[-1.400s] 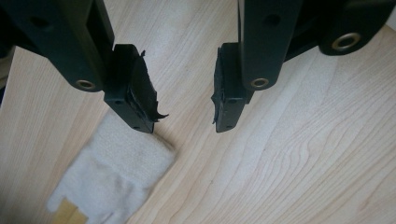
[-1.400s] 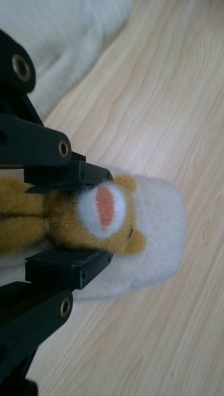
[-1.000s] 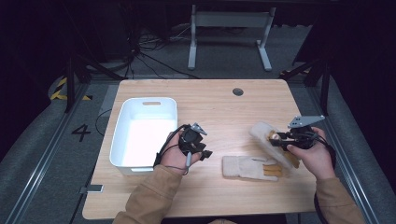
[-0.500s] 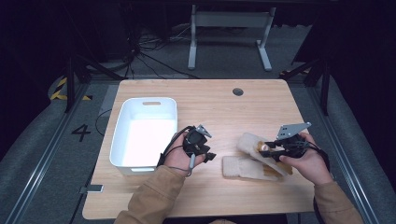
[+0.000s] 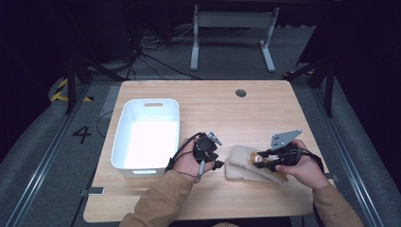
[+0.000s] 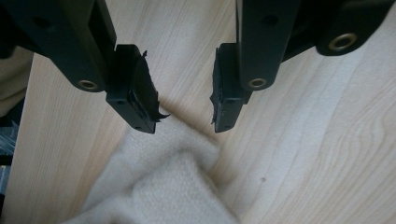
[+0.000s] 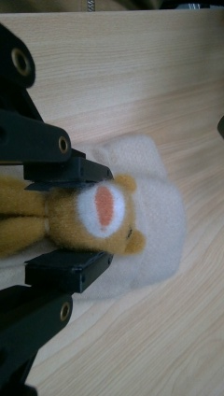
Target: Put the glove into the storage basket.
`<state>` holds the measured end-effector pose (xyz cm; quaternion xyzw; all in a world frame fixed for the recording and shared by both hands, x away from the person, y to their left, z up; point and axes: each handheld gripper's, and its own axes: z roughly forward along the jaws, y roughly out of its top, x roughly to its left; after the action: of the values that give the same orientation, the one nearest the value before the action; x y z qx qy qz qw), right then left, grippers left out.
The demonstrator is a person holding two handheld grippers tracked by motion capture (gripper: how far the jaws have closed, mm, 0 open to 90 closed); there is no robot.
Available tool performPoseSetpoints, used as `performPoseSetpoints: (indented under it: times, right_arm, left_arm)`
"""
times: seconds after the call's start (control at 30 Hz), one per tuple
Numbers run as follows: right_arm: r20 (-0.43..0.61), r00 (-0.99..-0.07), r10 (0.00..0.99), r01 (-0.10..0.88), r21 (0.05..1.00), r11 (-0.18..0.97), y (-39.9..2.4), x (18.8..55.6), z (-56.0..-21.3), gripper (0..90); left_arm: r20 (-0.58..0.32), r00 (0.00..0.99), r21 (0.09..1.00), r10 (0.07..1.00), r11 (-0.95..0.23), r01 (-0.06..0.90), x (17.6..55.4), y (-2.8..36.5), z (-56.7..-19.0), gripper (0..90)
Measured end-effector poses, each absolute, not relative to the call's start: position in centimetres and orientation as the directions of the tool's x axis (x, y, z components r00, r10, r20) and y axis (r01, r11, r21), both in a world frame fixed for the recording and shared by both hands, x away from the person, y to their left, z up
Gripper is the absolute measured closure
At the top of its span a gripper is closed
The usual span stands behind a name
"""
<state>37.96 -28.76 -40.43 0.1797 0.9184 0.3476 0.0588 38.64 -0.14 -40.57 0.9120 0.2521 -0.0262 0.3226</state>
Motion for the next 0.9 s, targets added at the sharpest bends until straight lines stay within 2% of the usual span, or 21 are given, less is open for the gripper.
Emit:
performPoseSetpoints:
  times: [0.17,0.47,0.9]
  right_arm:
    - [0.011,-0.934,0.358,0.279,0.649,0.708,-28.4,38.1,-41.1,59.1]
    - [0.003,-0.914,0.405,0.301,0.674,0.675,-29.0,37.9,-41.3,44.8]
    - [0.027,-0.838,0.545,0.424,0.660,0.620,-33.1,35.8,-39.7,44.9]
  left_arm:
    - [-0.210,0.878,0.560,0.430,-0.683,0.469,38.4,-1.0,-41.3,61.6]
    - [-0.209,0.886,0.543,0.413,-0.705,0.456,38.7,-1.7,-41.7,60.1]
    - [-0.210,0.903,0.546,0.374,-0.722,0.426,39.5,-3.5,-41.7,59.7]
